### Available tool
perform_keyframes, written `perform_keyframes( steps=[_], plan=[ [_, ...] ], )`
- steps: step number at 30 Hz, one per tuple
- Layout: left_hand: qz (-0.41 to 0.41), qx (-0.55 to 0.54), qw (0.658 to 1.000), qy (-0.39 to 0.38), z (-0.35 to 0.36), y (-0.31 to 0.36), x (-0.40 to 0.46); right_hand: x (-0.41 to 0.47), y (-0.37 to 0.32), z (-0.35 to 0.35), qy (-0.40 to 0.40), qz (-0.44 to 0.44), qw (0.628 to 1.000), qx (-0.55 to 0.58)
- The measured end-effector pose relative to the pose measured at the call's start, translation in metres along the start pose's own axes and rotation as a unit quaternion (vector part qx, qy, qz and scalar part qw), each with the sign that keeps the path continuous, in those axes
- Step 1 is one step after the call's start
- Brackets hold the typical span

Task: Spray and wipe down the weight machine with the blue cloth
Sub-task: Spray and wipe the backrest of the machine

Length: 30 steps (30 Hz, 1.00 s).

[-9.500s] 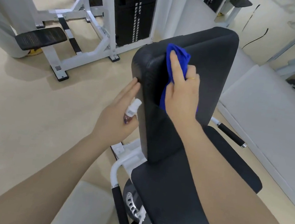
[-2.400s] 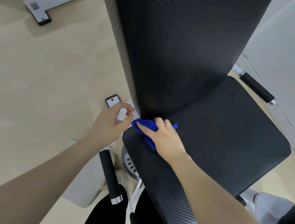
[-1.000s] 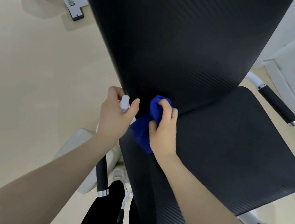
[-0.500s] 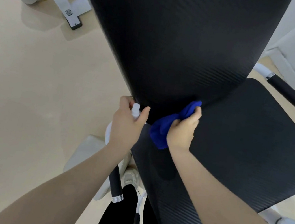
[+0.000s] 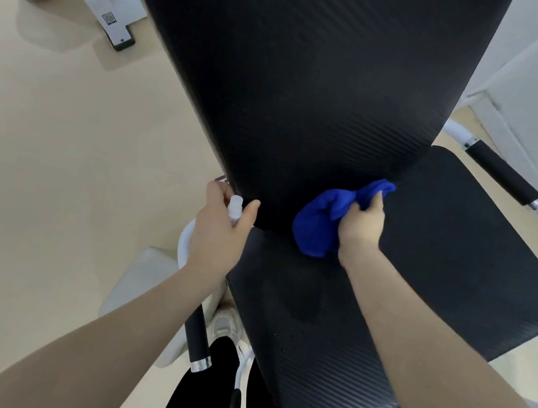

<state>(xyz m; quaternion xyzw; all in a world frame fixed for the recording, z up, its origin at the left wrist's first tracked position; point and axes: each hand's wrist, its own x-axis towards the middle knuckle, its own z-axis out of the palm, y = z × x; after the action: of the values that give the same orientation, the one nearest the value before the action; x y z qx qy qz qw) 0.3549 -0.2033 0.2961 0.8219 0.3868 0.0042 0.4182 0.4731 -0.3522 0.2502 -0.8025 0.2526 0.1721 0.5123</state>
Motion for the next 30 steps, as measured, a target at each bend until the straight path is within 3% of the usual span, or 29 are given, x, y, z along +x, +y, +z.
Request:
perform_keyframes(
  steps=[2, 6, 9, 15, 18, 22, 24, 27, 30],
  plan=[
    [0.003, 0.000, 1.000, 0.002, 0.001, -0.001, 0.000, -0.020, 0.008, 0.002, -0.052, 0.007, 0.998, -0.036],
    [0.001, 0.013, 1.000, -0.012, -0.003, -0.001, 0.004, -0.012, -0.033, -0.011, 0.059, -0.102, 0.993, -0.021],
    [0.005, 0.019, 1.000, -0.017, -0.005, -0.001, 0.005, -0.008, -0.057, -0.013, 0.088, -0.110, 0.990, -0.005],
    [0.011, 0.008, 0.999, -0.035, -0.011, 0.001, 0.005, -0.046, -0.030, -0.003, -0.001, -0.122, 0.979, -0.166],
    [0.036, -0.034, 0.998, -0.024, -0.021, 0.009, 0.003, -0.062, -0.052, -0.003, -0.023, -0.238, 0.962, -0.130],
    [0.074, -0.084, 0.993, 0.024, -0.040, 0.029, 0.006, -0.081, -0.079, 0.001, -0.031, -0.409, 0.893, -0.183],
    [0.083, -0.104, 0.990, 0.036, -0.048, 0.037, 0.011, -0.067, -0.083, -0.005, 0.013, -0.417, 0.889, -0.186],
    [0.087, -0.115, 0.989, 0.035, -0.052, 0.039, 0.016, -0.050, -0.088, -0.006, 0.080, -0.347, 0.928, -0.109],
    [0.096, -0.126, 0.987, 0.026, -0.051, 0.038, 0.016, -0.072, -0.079, 0.004, 0.037, -0.430, 0.891, -0.139]
  ],
)
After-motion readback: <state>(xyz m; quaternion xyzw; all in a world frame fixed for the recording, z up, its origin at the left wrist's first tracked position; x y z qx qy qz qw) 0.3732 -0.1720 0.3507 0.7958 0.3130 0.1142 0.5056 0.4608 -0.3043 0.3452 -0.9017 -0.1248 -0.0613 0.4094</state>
